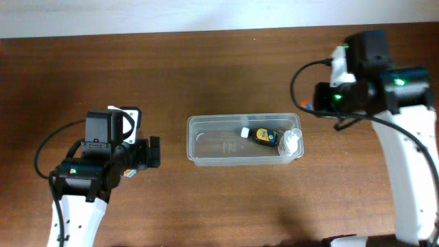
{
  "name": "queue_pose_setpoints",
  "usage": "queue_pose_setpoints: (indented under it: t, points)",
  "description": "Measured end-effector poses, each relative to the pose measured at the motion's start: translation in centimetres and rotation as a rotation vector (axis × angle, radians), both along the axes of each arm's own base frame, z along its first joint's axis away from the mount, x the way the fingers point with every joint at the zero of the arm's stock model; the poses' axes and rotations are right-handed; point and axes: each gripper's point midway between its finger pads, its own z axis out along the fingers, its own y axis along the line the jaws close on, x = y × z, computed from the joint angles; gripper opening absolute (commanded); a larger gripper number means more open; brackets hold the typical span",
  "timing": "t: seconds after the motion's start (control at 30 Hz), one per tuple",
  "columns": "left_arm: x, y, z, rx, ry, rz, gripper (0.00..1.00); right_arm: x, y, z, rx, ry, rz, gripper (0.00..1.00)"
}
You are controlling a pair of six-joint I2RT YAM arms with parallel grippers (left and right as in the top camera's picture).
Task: Pack container
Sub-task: 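Place the orange-red bottle upright in the container's right end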
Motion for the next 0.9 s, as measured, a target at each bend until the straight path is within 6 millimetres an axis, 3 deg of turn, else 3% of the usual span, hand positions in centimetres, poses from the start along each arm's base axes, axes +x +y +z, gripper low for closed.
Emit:
queue_pose_setpoints:
  t: [0.2, 0.47, 0.83, 0.9]
  points:
    - [0.0, 0.0, 0.0, 0.0, 0.0, 0.0, 0.99, 1.3, 2.0, -3.7, -0.01, 0.117, 0.04, 0.17]
    - [0.0, 0.0, 0.0, 0.0, 0.0, 0.0, 0.99, 2.0, 2.2, -7.2, -0.022, 0.222, 0.03, 0.17]
    - [0.0, 0.0, 0.0, 0.0, 0.0, 0.0, 0.99, 2.4, 2.2, -14.3, -0.035, 0.314, 0.029, 0.18]
    - [0.0, 0.0, 0.0, 0.0, 0.0, 0.0, 0.99, 2.2, 2.2, -15.4, -0.037, 0.326, 0.029, 0.25]
